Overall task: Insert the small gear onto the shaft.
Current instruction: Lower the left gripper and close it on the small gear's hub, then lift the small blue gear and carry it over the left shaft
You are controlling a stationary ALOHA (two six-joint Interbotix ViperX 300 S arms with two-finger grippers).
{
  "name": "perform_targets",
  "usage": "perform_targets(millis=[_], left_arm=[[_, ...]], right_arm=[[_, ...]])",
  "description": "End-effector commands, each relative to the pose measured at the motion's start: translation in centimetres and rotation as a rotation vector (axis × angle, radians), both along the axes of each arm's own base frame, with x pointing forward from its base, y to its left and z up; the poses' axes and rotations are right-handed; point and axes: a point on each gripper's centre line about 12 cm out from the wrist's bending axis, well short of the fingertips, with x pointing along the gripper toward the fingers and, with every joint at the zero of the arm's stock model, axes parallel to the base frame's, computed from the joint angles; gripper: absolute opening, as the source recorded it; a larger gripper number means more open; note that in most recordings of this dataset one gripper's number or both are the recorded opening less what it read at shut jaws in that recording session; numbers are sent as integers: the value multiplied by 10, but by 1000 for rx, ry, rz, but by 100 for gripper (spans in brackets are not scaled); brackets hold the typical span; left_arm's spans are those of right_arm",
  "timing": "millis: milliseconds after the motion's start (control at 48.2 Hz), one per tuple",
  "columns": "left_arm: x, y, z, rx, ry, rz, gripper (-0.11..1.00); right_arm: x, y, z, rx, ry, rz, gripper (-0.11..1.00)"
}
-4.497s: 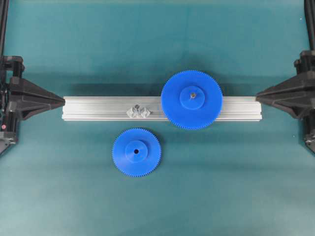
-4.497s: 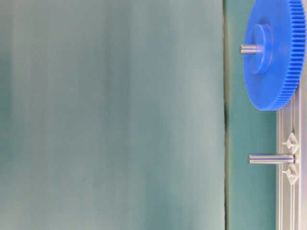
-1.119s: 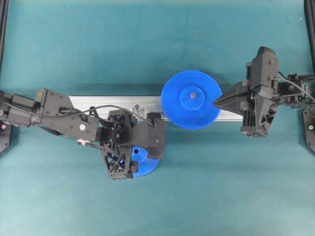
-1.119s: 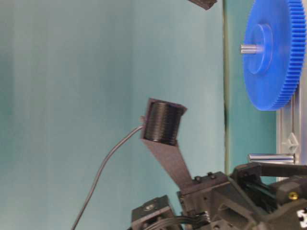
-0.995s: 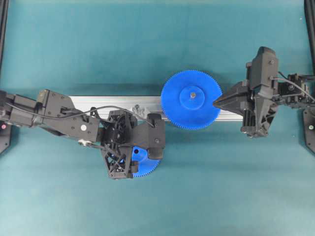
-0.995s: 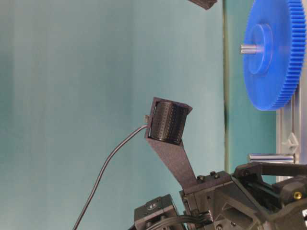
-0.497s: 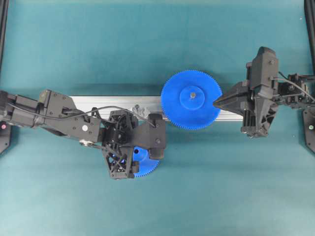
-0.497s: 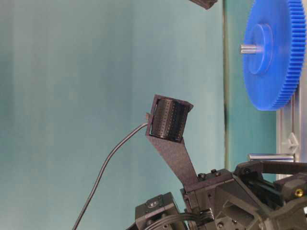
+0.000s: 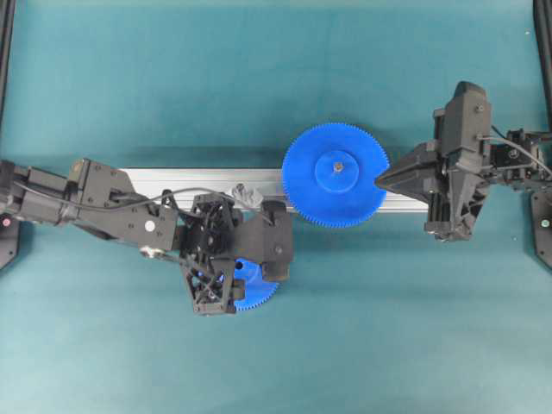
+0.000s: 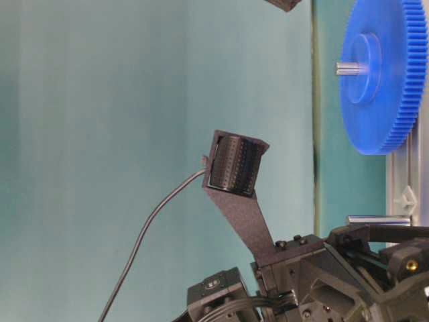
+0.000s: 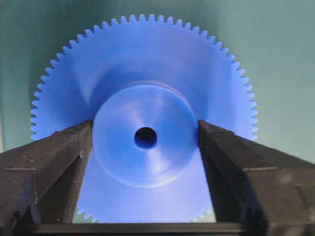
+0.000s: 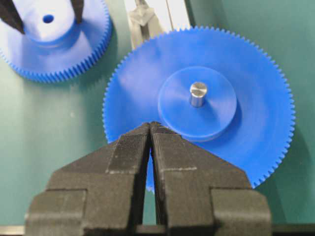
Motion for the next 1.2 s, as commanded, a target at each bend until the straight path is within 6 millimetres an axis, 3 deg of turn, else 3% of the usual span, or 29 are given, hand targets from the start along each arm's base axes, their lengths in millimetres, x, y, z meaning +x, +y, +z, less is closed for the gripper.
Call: perform_targets(millis=[0, 124, 456, 705, 995, 1181], left_arm=[[3, 0, 6, -5, -19, 4, 72], [4, 0, 9, -4, -18, 3, 72], [5, 1, 45, 8, 4, -3, 72], [12, 4, 95, 17, -32, -11, 72], [3, 41, 147, 52, -47, 23, 72], [-3, 69, 154, 79, -63, 52, 72]], right_arm=[[1, 1, 6, 6, -28, -3, 11], [-1, 1, 6, 9, -29, -5, 11], [-8, 1, 5, 26, -36, -18, 11], [-10, 1, 7, 23, -61, -20, 11], [-12, 1, 9, 20, -94, -21, 11], [-12, 1, 11, 18, -107, -21, 11]])
